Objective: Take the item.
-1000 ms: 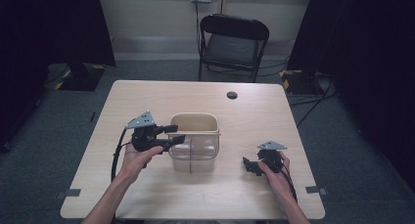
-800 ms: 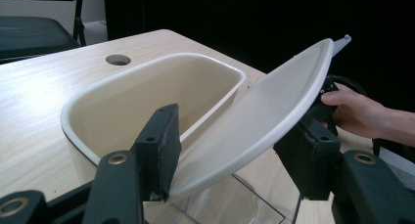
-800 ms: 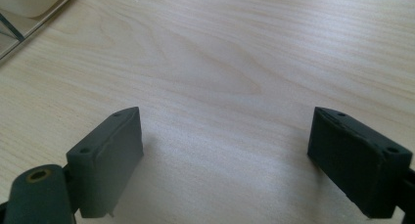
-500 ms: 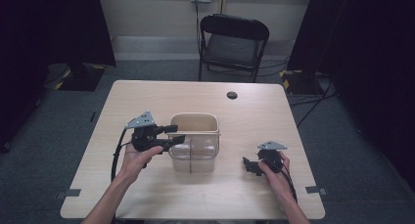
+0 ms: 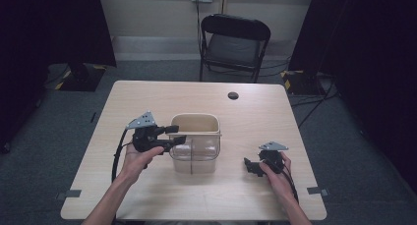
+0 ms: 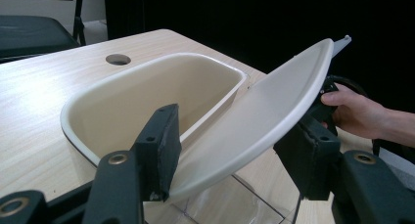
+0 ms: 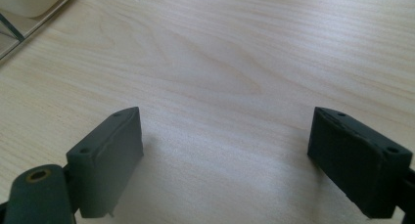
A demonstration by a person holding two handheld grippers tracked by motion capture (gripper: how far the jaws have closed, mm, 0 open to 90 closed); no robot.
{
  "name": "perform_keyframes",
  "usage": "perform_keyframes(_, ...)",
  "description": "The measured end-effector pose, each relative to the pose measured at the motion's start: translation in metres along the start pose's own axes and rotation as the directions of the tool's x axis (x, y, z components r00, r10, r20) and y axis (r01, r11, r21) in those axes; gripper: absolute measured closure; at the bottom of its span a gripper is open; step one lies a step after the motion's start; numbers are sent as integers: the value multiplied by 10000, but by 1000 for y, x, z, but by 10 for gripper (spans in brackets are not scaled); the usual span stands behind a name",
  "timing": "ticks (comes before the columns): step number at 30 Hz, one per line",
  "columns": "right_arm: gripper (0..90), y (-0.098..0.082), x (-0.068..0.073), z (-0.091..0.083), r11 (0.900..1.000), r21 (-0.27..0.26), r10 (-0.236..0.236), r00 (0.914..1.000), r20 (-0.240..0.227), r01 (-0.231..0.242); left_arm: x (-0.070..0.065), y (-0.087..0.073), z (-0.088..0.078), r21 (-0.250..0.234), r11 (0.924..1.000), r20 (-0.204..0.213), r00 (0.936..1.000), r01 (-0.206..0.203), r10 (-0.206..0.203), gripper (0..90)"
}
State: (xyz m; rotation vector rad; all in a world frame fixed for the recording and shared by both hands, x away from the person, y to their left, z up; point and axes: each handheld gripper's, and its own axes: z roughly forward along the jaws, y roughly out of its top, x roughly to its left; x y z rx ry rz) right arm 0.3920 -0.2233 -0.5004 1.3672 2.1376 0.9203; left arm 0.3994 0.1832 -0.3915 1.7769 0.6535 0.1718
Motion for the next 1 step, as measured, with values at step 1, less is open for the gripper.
perform_keyframes(1,124,0,0,0,10000,-8,-9,10000,3,9,0,0,0,0,10000,0,10000,0,0,429)
